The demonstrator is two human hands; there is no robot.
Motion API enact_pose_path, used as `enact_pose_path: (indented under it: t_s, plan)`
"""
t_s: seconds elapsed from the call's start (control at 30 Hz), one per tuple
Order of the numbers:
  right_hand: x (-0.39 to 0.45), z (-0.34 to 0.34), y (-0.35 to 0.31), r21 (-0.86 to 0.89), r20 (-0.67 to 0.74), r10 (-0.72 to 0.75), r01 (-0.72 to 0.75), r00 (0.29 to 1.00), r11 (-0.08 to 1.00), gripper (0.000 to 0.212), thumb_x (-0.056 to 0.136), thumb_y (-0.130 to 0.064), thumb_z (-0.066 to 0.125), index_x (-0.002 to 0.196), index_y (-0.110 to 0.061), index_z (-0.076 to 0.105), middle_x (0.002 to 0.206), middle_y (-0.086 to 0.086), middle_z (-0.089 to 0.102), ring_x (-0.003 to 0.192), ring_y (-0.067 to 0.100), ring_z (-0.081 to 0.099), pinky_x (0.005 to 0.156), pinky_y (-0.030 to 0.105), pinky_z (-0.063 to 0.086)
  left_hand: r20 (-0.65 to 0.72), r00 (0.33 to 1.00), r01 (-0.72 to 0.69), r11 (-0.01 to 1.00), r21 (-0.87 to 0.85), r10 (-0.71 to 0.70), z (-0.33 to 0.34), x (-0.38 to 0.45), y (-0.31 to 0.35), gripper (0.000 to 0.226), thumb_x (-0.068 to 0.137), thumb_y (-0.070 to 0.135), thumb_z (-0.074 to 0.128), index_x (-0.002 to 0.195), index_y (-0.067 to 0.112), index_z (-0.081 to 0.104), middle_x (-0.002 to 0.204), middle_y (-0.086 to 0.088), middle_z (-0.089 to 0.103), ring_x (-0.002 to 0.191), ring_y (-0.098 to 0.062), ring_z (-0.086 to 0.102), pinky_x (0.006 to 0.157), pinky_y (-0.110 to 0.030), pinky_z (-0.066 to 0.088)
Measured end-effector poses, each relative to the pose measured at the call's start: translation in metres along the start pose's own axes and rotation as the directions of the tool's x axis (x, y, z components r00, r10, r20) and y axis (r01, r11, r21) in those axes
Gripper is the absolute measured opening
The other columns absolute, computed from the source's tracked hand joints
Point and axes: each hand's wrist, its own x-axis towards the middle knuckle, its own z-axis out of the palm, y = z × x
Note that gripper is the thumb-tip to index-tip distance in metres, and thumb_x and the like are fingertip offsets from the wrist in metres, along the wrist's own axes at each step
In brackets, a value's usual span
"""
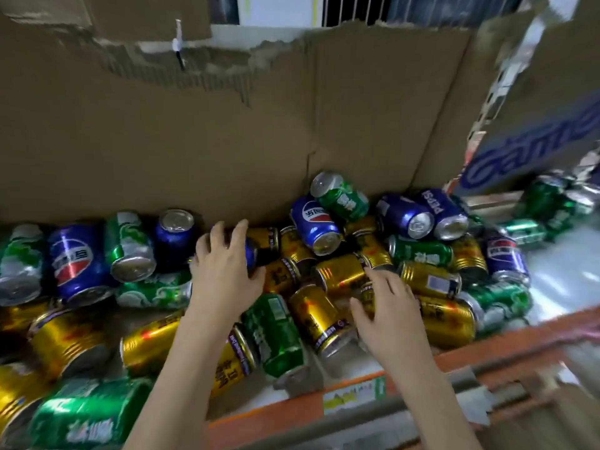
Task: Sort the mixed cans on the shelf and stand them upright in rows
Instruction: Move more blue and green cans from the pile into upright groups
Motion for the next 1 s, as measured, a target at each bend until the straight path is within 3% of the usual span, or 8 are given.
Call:
enact_pose_path:
  t_s: [0.1, 0.23, 0.4, 0.53, 0.67, 0.8, 0.93, 1.0]
  plan:
    - [0.003, 0.002, 0.006, -0.002, -0.026, 0.032, -0.032, 0.999, 0.999, 0.052, 0.090, -0.034, 0.054, 0.138, -0.018, 0.039, 0.137, 0.001, 0.042, 0.128, 0.016, 0.036, 0.106, 0.030, 0.032, 0.057, 0.993, 0.105, 0.994, -0.044, -0.102, 0.007, 0.011, 0.006, 0.085, 0.082, 0.051, 0.061, 0.147, 0.023, 0.015, 0.146, -0.014, 0.021, 0.124, -0.043, 0.036, 0.097, -0.046, 0.039]
    - [0.015, 0.007, 0.002, 0.010, -0.036, 0.022, -0.021, 0.999, 1.000, 0.055, 0.091, -0.035, 0.053, 0.140, -0.020, 0.035, 0.140, 0.000, 0.039, 0.129, 0.017, 0.035, 0.105, 0.030, 0.034, -0.016, 0.986, 0.161, 0.982, -0.097, -0.164, 0.013, 0.013, 0.008, 0.079, 0.079, 0.043, 0.070, 0.141, 0.020, 0.028, 0.136, -0.014, 0.036, 0.113, -0.040, 0.049, 0.088, -0.041, 0.045]
    - [0.050, 0.015, -0.017, 0.016, -0.006, -0.026, 0.026, 1.000, 1.000, 0.068, 0.089, -0.043, 0.055, 0.144, -0.019, 0.024, 0.145, 0.005, 0.030, 0.133, 0.021, 0.030, 0.107, 0.033, 0.031, -0.111, 0.986, 0.092, 0.960, -0.264, -0.125, 0.007, 0.005, -0.005, 0.060, 0.076, 0.034, 0.073, 0.128, 0.021, 0.046, 0.121, -0.004, 0.051, 0.101, -0.025, 0.055, 0.075, -0.029, 0.041]
    - [0.090, 0.022, -0.033, -0.022, 0.008, -0.030, 0.031, 1.000, 0.999, 0.081, 0.086, -0.052, 0.056, 0.147, -0.019, 0.014, 0.148, 0.014, 0.021, 0.134, 0.030, 0.028, 0.106, 0.039, 0.032, -0.218, 0.971, 0.019, 0.941, -0.337, -0.097, -0.004, -0.018, -0.014, 0.060, 0.073, 0.033, 0.076, 0.125, 0.020, 0.051, 0.120, 0.001, 0.053, 0.091, -0.010, 0.051, 0.072, -0.018, 0.036]
    - [0.110, 0.036, -0.044, 0.015, 0.064, 0.023, -0.024, 0.998, 1.000, 0.092, 0.081, -0.053, 0.061, 0.147, -0.025, 0.004, 0.146, 0.019, 0.019, 0.131, 0.035, 0.031, 0.103, 0.042, 0.036, -0.279, 0.956, -0.020, 0.933, -0.360, -0.087, -0.011, -0.041, -0.021, 0.060, 0.069, 0.032, 0.078, 0.123, 0.020, 0.054, 0.118, 0.003, 0.056, 0.089, -0.006, 0.051, 0.071, -0.010, 0.037]
    - [0.110, 0.045, -0.049, 0.127, 0.037, 0.057, -0.061, 0.998, 0.990, 0.083, 0.083, -0.035, 0.067, 0.145, -0.020, 0.015, 0.140, 0.020, 0.030, 0.126, 0.035, 0.037, 0.100, 0.041, 0.039, -0.312, 0.944, -0.010, 0.931, -0.364, -0.112, -0.017, -0.057, -0.030, 0.059, 0.067, 0.033, 0.079, 0.121, 0.020, 0.057, 0.115, 0.003, 0.059, 0.089, -0.005, 0.052, 0.070, -0.010, 0.039]
    - [0.104, 0.036, -0.055, 0.095, -0.062, -0.007, 0.013, 0.998, 0.995, 0.072, 0.082, -0.026, 0.069, 0.142, -0.019, 0.029, 0.137, 0.016, 0.036, 0.123, 0.035, 0.039, 0.100, 0.041, 0.037, -0.316, 0.942, -0.022, 0.921, -0.389, -0.111, -0.021, -0.066, -0.036, 0.063, 0.066, 0.032, 0.081, 0.122, 0.017, 0.056, 0.115, 0.000, 0.061, 0.092, -0.011, 0.057, 0.073, -0.017, 0.047]
    - [0.096, 0.024, -0.058, 0.103, -0.114, -0.029, 0.041, 0.993, 0.994, 0.069, 0.079, -0.024, 0.070, 0.138, -0.020, 0.036, 0.135, 0.012, 0.039, 0.119, 0.033, 0.040, 0.098, 0.040, 0.037, -0.325, 0.941, -0.049, 0.912, -0.407, -0.095, -0.024, -0.067, -0.035, 0.062, 0.066, 0.031, 0.081, 0.121, 0.015, 0.056, 0.113, -0.001, 0.061, 0.092, -0.009, 0.056, 0.073, -0.013, 0.043]
